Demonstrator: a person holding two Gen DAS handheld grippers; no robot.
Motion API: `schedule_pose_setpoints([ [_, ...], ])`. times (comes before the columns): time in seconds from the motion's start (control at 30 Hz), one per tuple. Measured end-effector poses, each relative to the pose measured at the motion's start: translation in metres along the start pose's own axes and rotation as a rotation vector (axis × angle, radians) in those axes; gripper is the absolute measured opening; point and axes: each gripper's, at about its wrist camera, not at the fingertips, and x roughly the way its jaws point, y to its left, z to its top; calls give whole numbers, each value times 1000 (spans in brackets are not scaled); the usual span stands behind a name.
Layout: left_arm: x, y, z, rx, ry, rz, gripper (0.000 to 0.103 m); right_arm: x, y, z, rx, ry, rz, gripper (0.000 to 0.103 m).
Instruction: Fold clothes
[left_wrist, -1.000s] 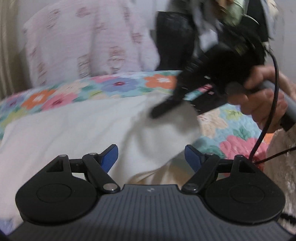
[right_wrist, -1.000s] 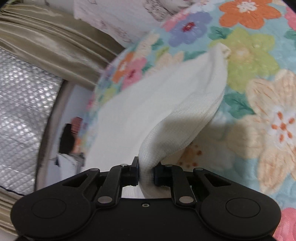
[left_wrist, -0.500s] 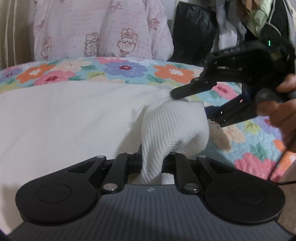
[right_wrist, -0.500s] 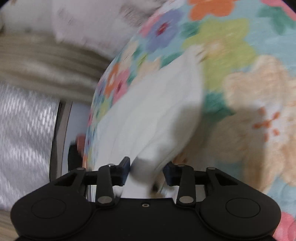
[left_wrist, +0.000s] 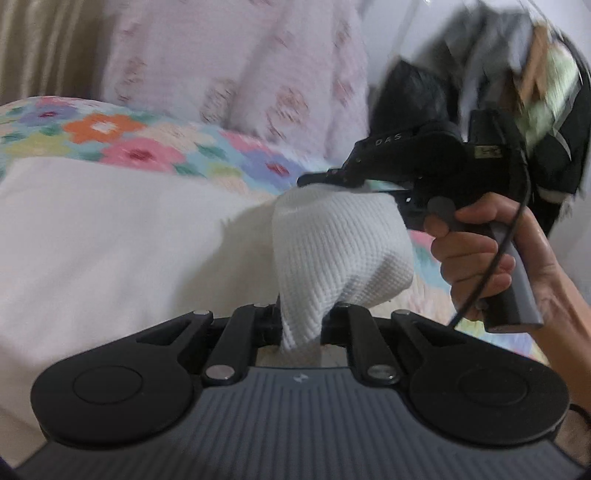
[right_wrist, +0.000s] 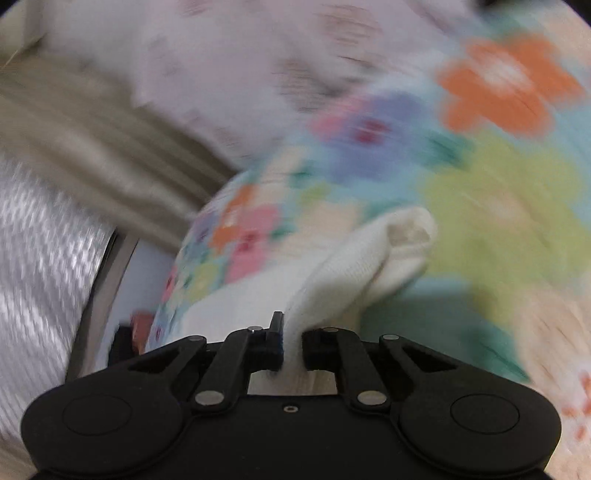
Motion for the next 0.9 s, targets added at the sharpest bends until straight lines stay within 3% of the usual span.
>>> schedule_pose_setpoints([
  [0.1, -41, 37, 21, -69, -46, 38, 10, 24, 64, 13, -104, 41, 55, 11],
  [0.23, -101, 101, 44, -82, -87, 143, 11, 82, 149, 17, -219, 119, 96, 11],
  [0.33, -115, 154, 43, -99, -26, 248, 16, 142, 206, -8, -329, 159, 35, 13],
  [0.37, -110, 175, 37, -104, 26, 275, 25, 162, 223, -18, -366, 175, 2, 20],
  [0.4, -105, 195, 30, -116, 72, 300, 26, 183, 231, -29, -385, 204, -49, 29],
  [0.43, -105, 215, 20, -157, 82, 311, 26, 205, 235, -41, -397, 239, -106, 33],
  [0.53, -123, 268, -4, -407, 14, 220, 29, 205, 231, -76, -462, 267, -144, 33],
  [0.63, -138, 285, 7, -467, 2, 124, 36, 190, 220, -110, -522, 270, -160, 39],
  [0.7, -142, 274, 21, -354, -29, 165, 48, 161, 200, -130, -521, 251, -154, 46],
  [0.77, -136, 262, 29, -248, -36, 211, 52, 141, 178, -146, -471, 272, -142, 46],
  [0.9, -120, 262, 28, -224, -6, 211, 52, 111, 159, -177, -474, 296, -86, 46],
])
